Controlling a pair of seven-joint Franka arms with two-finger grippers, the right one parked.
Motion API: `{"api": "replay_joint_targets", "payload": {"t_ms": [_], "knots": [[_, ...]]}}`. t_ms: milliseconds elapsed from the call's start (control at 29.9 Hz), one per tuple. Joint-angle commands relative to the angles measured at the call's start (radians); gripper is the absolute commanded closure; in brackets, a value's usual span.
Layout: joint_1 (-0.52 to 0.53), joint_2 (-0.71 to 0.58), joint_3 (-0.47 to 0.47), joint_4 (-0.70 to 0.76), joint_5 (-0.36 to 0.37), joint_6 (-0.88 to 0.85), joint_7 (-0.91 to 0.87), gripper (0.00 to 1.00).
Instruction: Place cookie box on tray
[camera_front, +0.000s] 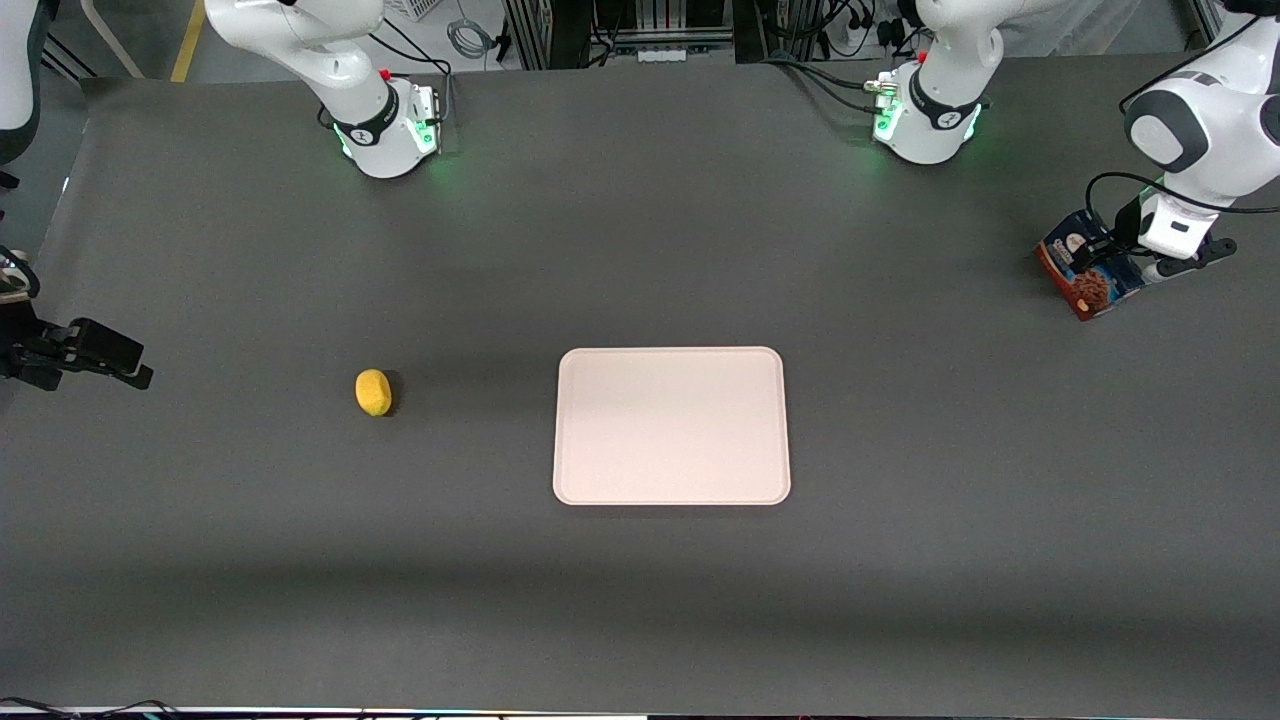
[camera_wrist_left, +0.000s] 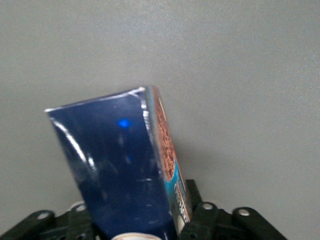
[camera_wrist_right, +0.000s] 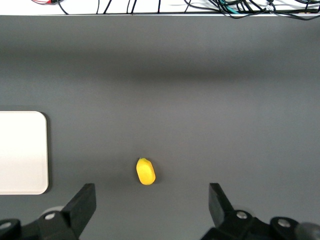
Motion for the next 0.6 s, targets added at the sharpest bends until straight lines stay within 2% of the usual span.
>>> {"api": "replay_joint_targets", "payload": {"t_ms": [0,200,568], "knots": [[-0.004,-0.023,-0.005,0.024,-0.015,-0.037,0.015,0.77],[-0.014,-0.024,-0.018,0.144,-0.015,-0.233,0.007,0.76],[-0.018,-0.049,-0.101,0.406,0.001,-0.530,0.001,0.75]]}}
